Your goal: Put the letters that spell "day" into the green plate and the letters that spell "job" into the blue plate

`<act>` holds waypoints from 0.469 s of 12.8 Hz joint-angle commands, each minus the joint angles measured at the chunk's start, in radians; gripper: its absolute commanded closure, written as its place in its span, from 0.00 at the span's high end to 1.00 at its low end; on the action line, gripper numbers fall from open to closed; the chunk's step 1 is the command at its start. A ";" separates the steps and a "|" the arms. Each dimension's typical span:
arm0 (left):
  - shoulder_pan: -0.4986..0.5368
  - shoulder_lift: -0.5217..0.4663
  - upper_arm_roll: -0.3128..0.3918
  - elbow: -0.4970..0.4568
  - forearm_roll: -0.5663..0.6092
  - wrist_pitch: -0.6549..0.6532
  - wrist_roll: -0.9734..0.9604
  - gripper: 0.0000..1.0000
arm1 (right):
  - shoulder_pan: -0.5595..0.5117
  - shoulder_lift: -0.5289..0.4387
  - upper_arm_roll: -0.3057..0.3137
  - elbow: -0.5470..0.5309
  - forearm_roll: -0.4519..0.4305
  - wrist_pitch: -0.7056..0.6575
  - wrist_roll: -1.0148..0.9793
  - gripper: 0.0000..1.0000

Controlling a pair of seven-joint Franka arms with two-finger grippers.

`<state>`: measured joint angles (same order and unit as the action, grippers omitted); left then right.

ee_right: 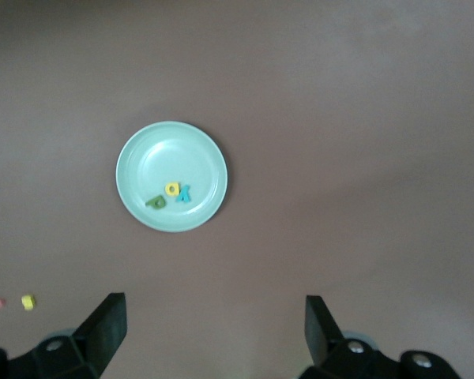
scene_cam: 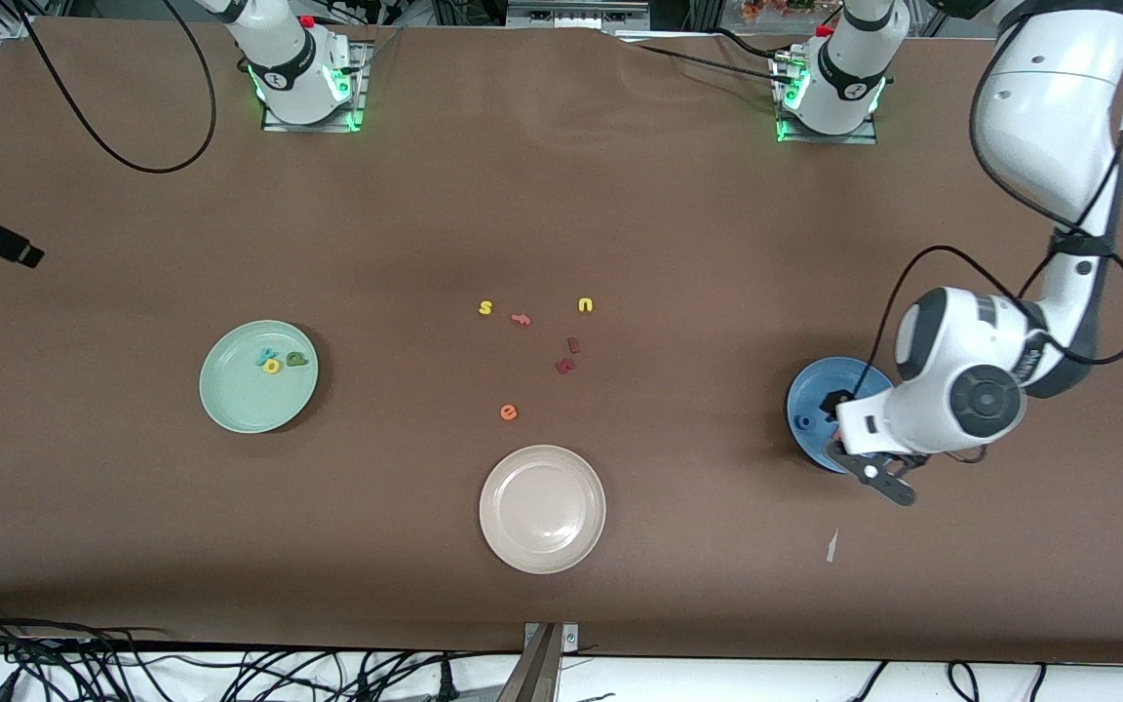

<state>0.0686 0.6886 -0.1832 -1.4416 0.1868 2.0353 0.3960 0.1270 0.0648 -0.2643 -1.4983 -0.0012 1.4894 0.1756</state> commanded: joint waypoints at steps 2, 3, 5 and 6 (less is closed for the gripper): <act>0.068 -0.124 -0.015 -0.003 -0.029 -0.076 0.001 1.00 | -0.179 0.013 0.185 0.133 0.058 -0.126 -0.114 1.00; 0.069 -0.153 -0.013 -0.003 -0.029 -0.090 -0.011 1.00 | -0.187 0.013 0.206 0.131 0.058 -0.124 -0.110 1.00; 0.071 -0.196 -0.006 -0.003 -0.030 -0.118 -0.084 1.00 | -0.185 0.015 0.206 0.122 0.061 -0.110 -0.104 1.00; 0.069 -0.216 -0.006 -0.003 -0.029 -0.139 -0.113 1.00 | -0.184 0.015 0.206 0.107 0.064 -0.098 -0.097 1.00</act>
<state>0.1425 0.5210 -0.1920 -1.4222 0.1750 1.9312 0.3346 -0.0344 0.0693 -0.0730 -1.3939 0.0424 1.3889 0.0910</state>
